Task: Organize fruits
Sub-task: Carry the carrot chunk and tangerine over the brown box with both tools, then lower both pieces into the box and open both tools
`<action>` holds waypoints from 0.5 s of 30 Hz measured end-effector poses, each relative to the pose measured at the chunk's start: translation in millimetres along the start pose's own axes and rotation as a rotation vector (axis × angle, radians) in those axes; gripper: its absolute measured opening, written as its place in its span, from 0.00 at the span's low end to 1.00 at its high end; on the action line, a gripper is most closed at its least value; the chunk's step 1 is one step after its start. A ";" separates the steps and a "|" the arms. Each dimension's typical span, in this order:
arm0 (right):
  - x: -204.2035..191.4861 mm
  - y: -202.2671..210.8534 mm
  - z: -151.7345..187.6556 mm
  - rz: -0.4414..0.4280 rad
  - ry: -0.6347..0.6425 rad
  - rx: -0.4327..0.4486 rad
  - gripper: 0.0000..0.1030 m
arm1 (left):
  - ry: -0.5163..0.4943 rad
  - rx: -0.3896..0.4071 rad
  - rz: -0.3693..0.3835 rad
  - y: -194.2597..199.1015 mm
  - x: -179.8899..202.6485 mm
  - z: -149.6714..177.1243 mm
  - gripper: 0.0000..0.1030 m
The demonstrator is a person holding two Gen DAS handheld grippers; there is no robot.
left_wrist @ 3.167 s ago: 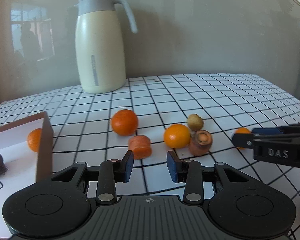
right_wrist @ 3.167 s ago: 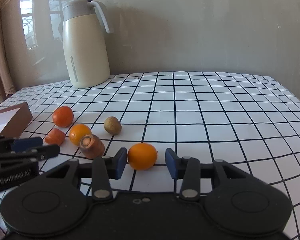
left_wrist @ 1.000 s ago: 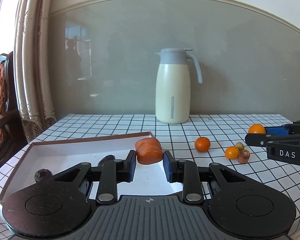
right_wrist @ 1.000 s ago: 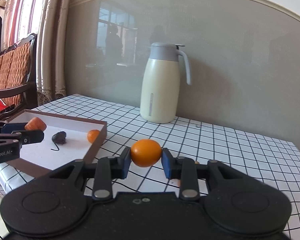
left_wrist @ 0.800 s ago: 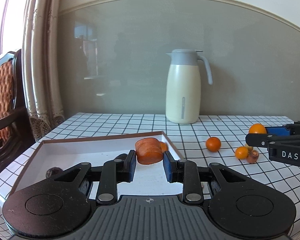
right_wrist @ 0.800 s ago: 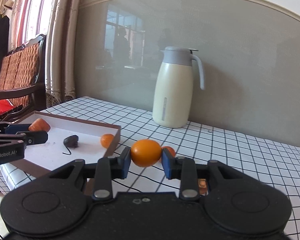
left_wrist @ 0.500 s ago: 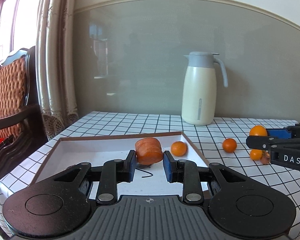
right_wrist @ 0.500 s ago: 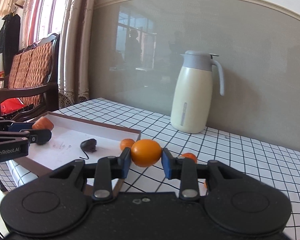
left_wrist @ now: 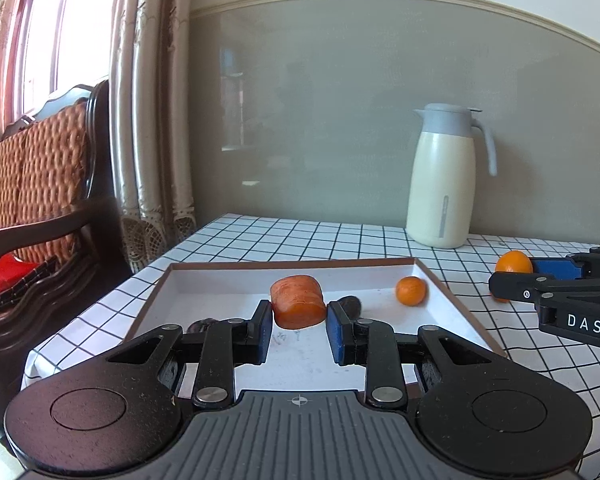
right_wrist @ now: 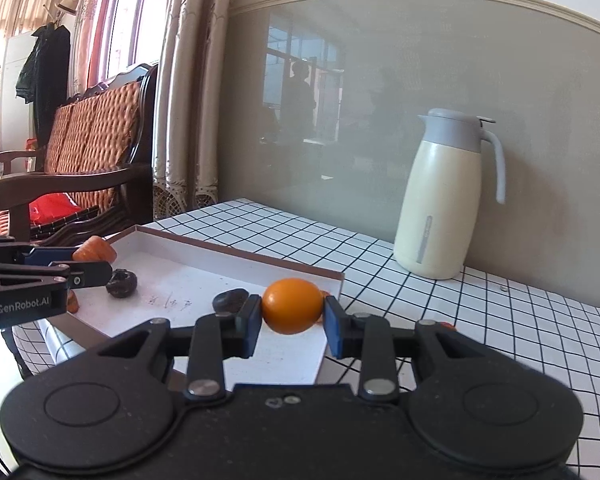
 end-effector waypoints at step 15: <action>-29.7 -26.2 -10.7 -0.046 0.018 0.001 0.24 | 0.013 0.012 -0.079 -7.5 -46.3 -6.4 0.29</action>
Point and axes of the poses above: each gripper's, at about its wrist camera, not at the fingertips, and y roughly against the way its jaws point, x to its right, z to its underside, the point moved 10 cm from there along -y, roughly the way its jaws point, and after that the axes turned 8 degrees about y, right-handed, at the moved point
